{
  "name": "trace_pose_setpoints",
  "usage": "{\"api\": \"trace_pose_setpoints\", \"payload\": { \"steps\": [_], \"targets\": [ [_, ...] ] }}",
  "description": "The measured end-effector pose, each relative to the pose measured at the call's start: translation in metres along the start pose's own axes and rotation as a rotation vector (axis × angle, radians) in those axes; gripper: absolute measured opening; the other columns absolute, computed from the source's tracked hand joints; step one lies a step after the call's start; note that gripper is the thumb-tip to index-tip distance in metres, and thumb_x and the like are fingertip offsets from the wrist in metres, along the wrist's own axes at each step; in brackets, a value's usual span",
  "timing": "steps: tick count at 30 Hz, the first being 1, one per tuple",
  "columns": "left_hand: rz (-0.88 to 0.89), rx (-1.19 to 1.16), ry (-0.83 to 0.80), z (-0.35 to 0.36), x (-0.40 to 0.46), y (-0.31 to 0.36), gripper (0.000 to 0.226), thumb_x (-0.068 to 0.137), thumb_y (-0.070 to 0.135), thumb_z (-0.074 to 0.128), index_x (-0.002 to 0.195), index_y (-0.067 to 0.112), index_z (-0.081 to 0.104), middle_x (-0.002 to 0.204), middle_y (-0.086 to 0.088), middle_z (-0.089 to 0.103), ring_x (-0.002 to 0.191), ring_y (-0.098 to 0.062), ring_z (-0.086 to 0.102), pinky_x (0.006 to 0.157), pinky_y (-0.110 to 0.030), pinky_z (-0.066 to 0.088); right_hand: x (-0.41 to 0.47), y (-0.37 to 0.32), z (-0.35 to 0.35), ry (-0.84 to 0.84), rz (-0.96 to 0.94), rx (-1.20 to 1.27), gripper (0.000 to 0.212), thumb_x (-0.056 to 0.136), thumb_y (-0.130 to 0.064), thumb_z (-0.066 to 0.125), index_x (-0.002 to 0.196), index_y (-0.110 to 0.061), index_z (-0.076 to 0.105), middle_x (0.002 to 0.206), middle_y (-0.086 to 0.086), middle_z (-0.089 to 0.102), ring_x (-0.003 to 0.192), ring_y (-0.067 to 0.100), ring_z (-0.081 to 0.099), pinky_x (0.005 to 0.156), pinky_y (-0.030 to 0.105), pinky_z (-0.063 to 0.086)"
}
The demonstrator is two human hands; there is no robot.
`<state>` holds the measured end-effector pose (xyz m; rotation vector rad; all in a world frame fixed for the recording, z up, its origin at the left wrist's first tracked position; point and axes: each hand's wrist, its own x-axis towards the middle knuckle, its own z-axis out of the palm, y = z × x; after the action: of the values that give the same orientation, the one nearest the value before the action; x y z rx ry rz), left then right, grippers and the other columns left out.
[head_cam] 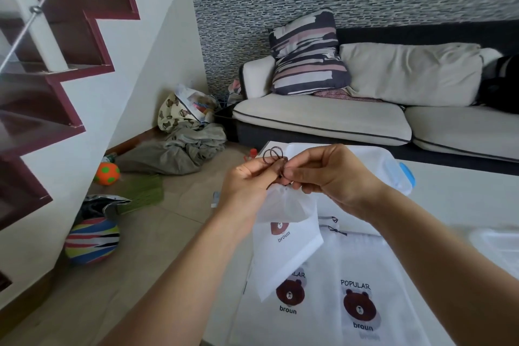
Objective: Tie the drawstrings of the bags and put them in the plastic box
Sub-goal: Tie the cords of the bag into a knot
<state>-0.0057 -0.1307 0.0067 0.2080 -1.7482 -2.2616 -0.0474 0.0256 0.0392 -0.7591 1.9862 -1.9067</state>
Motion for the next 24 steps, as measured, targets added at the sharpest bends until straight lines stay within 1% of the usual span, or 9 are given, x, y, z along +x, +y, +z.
{"api": "trace_pose_setpoints", "payload": {
  "steps": [4,6,9,11,15,16,19,23,24],
  "targets": [
    [-0.037,-0.039,-0.002,0.001,-0.001,0.002,0.018,0.081,0.014,0.078,0.097,0.007,0.077,0.1,-0.019,0.075,0.085,-0.027,0.068,0.091,-0.043,0.055,0.002,0.001,0.007,0.115,0.039,0.035,0.024,0.073,-0.003,0.085,0.083,-0.003,0.064,0.074,0.021,0.069,0.054,0.019,0.053,0.051,0.024,0.041],
    [-0.055,-0.079,-0.024,0.001,-0.001,0.004,0.025,0.074,0.019,0.079,0.096,0.009,0.077,0.104,-0.02,0.075,0.087,-0.028,0.068,0.09,-0.044,0.055,0.003,0.002,0.004,0.142,0.064,-0.007,0.03,0.071,-0.007,0.088,0.09,-0.004,0.065,0.077,0.017,0.066,0.058,0.02,0.049,0.052,0.025,0.039],
    [-0.034,-0.101,-0.064,0.001,-0.002,0.006,0.024,0.068,0.022,0.078,0.09,0.012,0.077,0.093,-0.014,0.074,0.081,-0.025,0.066,0.082,-0.037,0.056,0.001,0.004,0.001,0.064,0.118,-0.024,0.033,0.073,-0.018,0.087,0.101,-0.007,0.074,0.09,0.008,0.072,0.081,0.019,0.057,0.07,0.031,0.039],
    [-0.028,-0.123,-0.081,0.002,-0.001,0.005,0.019,0.067,0.02,0.078,0.084,0.013,0.077,0.089,-0.01,0.074,0.08,-0.023,0.067,0.083,-0.036,0.056,0.0,0.006,0.0,0.007,0.164,0.033,0.033,0.07,-0.023,0.087,0.097,-0.007,0.078,0.096,0.01,0.075,0.09,0.022,0.059,0.084,0.037,0.038],
    [0.037,-0.133,-0.094,0.003,0.0,0.004,0.017,0.072,0.012,0.076,0.089,0.009,0.075,0.088,-0.007,0.074,0.08,-0.016,0.068,0.087,-0.032,0.054,0.001,0.008,0.001,-0.014,0.21,0.129,0.061,0.049,-0.032,0.095,0.098,0.0,0.078,0.101,0.02,0.065,0.094,0.026,0.053,0.089,0.037,0.038],
    [0.044,-0.133,-0.099,0.003,-0.001,0.005,0.016,0.075,0.009,0.075,0.091,0.006,0.073,0.087,-0.006,0.074,0.079,-0.016,0.068,0.084,-0.03,0.055,0.001,0.008,0.0,-0.016,0.218,0.155,0.06,0.054,-0.028,0.093,0.102,0.004,0.075,0.101,0.02,0.066,0.093,0.026,0.056,0.089,0.033,0.043],
    [0.059,-0.133,-0.097,0.001,-0.001,0.006,0.016,0.073,0.011,0.075,0.089,0.008,0.075,0.084,-0.003,0.075,0.076,-0.012,0.069,0.074,-0.021,0.056,-0.003,0.004,0.002,-0.029,0.237,0.207,0.037,0.078,-0.013,0.076,0.108,0.008,0.071,0.098,0.016,0.073,0.087,0.021,0.067,0.073,0.021,0.056],
    [0.123,-0.105,-0.06,0.002,0.0,0.004,0.016,0.07,0.013,0.076,0.086,0.011,0.076,0.086,0.0,0.076,0.083,-0.01,0.07,0.081,-0.021,0.055,-0.004,0.0,0.01,0.021,0.202,0.154,0.007,0.086,-0.009,0.068,0.085,-0.003,0.073,0.079,0.014,0.068,0.071,0.023,0.063,0.062,0.027,0.053],
    [0.14,-0.104,-0.042,0.003,0.0,0.002,0.013,0.074,0.009,0.076,0.087,0.009,0.076,0.088,0.0,0.077,0.086,-0.01,0.07,0.084,-0.021,0.055,-0.002,0.001,0.012,0.057,0.174,0.098,0.009,0.085,-0.01,0.069,0.077,-0.008,0.072,0.074,0.012,0.065,0.067,0.023,0.06,0.06,0.029,0.049]
  ]
}}
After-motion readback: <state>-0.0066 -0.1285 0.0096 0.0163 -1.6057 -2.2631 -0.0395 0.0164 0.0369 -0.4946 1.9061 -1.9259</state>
